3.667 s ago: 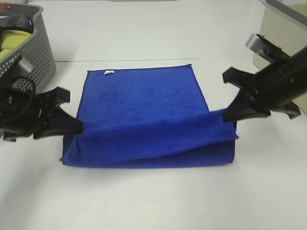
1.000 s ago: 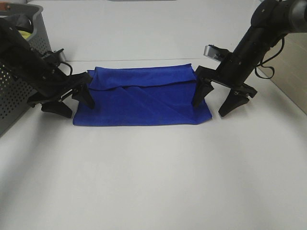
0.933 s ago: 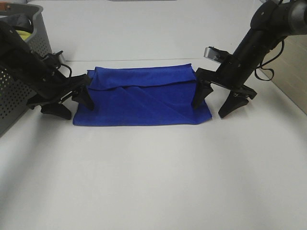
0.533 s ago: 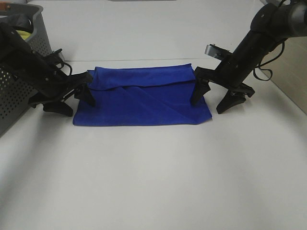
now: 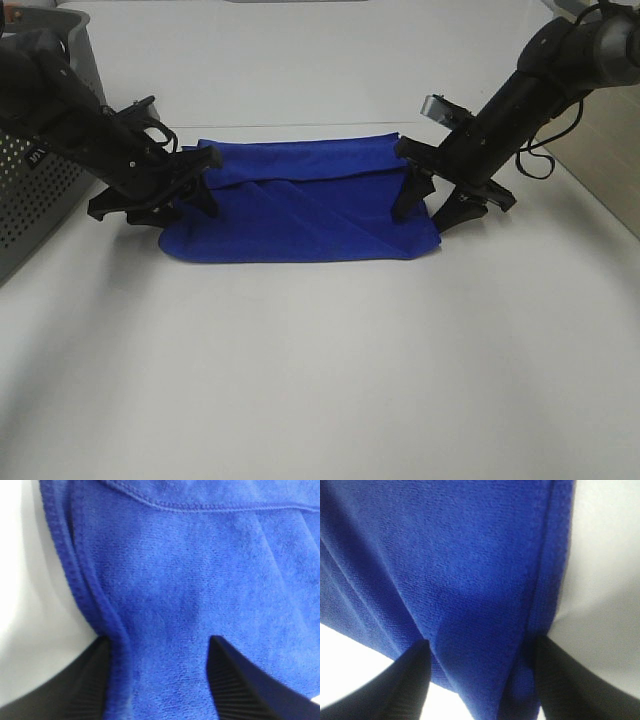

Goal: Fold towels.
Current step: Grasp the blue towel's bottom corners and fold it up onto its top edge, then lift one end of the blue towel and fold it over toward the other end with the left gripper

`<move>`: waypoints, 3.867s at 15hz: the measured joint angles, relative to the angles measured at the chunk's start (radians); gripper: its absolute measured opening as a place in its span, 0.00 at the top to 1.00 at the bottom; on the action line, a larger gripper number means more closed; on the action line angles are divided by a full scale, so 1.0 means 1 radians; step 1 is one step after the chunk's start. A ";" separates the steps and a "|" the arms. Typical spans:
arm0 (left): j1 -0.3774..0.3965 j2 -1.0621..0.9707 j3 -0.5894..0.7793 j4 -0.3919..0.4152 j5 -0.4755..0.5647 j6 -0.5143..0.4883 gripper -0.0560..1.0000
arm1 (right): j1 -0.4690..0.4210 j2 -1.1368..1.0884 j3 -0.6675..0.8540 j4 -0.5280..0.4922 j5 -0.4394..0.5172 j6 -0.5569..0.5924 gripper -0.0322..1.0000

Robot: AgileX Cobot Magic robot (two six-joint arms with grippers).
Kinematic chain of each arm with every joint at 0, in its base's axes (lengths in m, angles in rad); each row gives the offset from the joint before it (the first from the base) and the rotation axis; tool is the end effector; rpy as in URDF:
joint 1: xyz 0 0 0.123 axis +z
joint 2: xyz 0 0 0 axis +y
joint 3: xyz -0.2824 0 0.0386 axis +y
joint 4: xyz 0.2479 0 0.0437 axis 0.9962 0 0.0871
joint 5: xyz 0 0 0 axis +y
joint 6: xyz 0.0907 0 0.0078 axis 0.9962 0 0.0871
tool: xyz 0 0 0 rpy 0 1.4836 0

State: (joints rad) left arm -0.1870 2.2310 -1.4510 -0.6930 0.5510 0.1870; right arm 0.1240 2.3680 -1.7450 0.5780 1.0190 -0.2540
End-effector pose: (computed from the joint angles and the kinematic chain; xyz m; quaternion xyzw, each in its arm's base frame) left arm 0.4333 -0.1131 0.1013 -0.0795 0.9595 -0.2225 0.1531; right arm 0.4548 0.0994 0.1034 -0.0353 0.9691 0.2429 0.0235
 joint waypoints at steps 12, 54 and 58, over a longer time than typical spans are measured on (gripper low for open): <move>-0.001 -0.117 0.131 0.110 0.128 -0.004 0.95 | 0.019 -0.177 0.142 -0.024 0.033 0.062 0.97; 0.038 -0.083 0.192 -0.102 -0.072 0.008 0.40 | 0.019 -0.108 -0.015 -0.190 -0.019 0.130 0.17; 0.034 -0.072 0.194 -0.128 -0.074 0.050 0.89 | 0.019 -0.108 -0.015 -0.190 -0.032 0.130 0.17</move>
State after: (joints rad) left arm -0.1530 2.1590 -1.2570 -0.8210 0.4770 0.2370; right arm 0.1430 2.2600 -1.7600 0.3880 0.9870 -0.1240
